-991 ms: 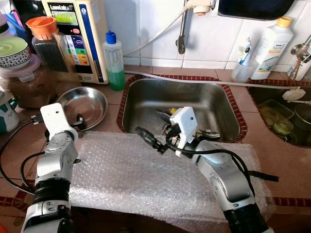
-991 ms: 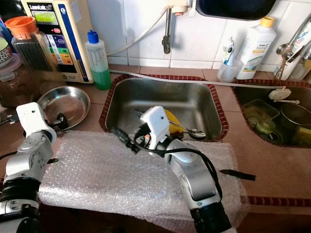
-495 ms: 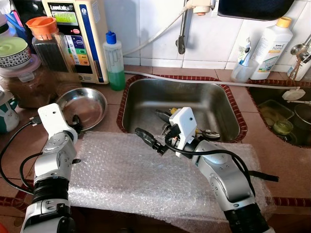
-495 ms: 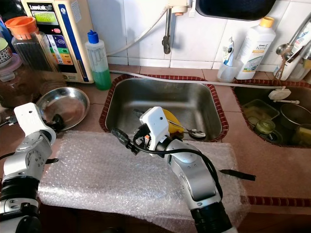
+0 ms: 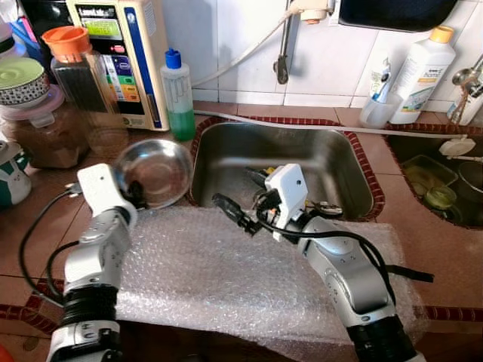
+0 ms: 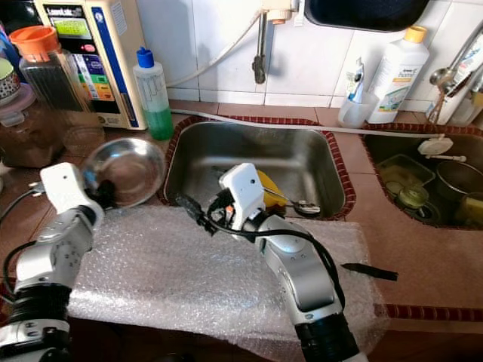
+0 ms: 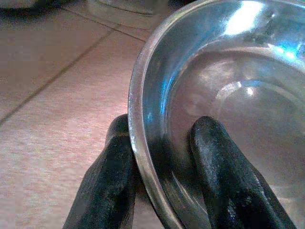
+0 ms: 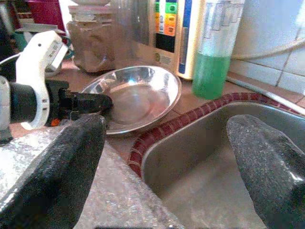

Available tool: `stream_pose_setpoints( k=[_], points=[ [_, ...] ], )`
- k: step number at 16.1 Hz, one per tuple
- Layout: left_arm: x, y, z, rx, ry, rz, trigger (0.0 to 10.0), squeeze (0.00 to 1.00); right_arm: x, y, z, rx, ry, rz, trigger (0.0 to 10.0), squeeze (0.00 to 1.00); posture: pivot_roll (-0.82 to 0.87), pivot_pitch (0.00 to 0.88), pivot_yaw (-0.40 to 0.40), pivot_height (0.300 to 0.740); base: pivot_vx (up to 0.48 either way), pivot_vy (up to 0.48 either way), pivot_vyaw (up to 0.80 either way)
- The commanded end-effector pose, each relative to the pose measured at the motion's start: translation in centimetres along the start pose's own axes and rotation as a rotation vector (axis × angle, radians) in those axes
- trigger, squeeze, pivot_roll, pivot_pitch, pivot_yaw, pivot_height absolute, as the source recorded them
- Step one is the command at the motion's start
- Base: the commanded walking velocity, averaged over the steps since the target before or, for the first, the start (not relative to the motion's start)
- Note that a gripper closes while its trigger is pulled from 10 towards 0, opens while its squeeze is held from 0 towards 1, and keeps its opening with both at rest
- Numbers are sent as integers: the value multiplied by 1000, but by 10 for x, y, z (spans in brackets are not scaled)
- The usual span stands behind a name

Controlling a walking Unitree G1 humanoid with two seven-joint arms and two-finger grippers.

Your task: Kitchen organization

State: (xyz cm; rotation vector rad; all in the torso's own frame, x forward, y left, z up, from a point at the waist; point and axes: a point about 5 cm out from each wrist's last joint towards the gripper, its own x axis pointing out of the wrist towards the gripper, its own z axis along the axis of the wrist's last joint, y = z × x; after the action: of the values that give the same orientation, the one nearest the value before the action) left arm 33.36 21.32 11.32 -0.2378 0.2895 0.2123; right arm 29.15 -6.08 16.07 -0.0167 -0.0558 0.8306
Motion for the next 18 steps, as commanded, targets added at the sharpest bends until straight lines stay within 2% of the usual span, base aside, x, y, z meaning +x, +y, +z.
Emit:
stream_pose_setpoints(
  k=[1,5,8,12,13,14,15,18],
  points=[
    [0,-8,-6,22,23,-33,0,0,-2,-5,4,-13,-17,-30,10000,0,72,27,58,740,0,0,0],
    [-1,-6,-7,30,7,-20,0,0,-4,-11,6,-17,-14,-41,10000,0,63,19,50,740,0,0,0],
    [-2,3,-6,24,-20,26,0,0,-4,-14,6,-21,-11,-44,10000,0,69,17,40,740,0,0,0],
    [-4,7,-6,26,-43,45,0,0,-1,-13,6,-20,-12,-40,10000,0,74,17,36,740,0,0,0],
    [-5,6,1,43,-98,35,0,0,-1,-13,7,-20,-17,-42,10000,0,74,17,36,740,0,0,0],
    [-6,3,8,14,-156,12,0,0,-1,-13,7,-14,-23,-44,10000,0,78,15,40,740,0,0,0],
    [-7,-3,16,3,-218,-29,0,0,0,-14,8,-6,-30,-50,10000,0,78,15,40,740,0,0,0],
    [-12,-26,28,-59,-317,-176,0,0,2,-19,13,11,-64,-94,10000,0,77,16,43,740,0,0,0]
  ],
)
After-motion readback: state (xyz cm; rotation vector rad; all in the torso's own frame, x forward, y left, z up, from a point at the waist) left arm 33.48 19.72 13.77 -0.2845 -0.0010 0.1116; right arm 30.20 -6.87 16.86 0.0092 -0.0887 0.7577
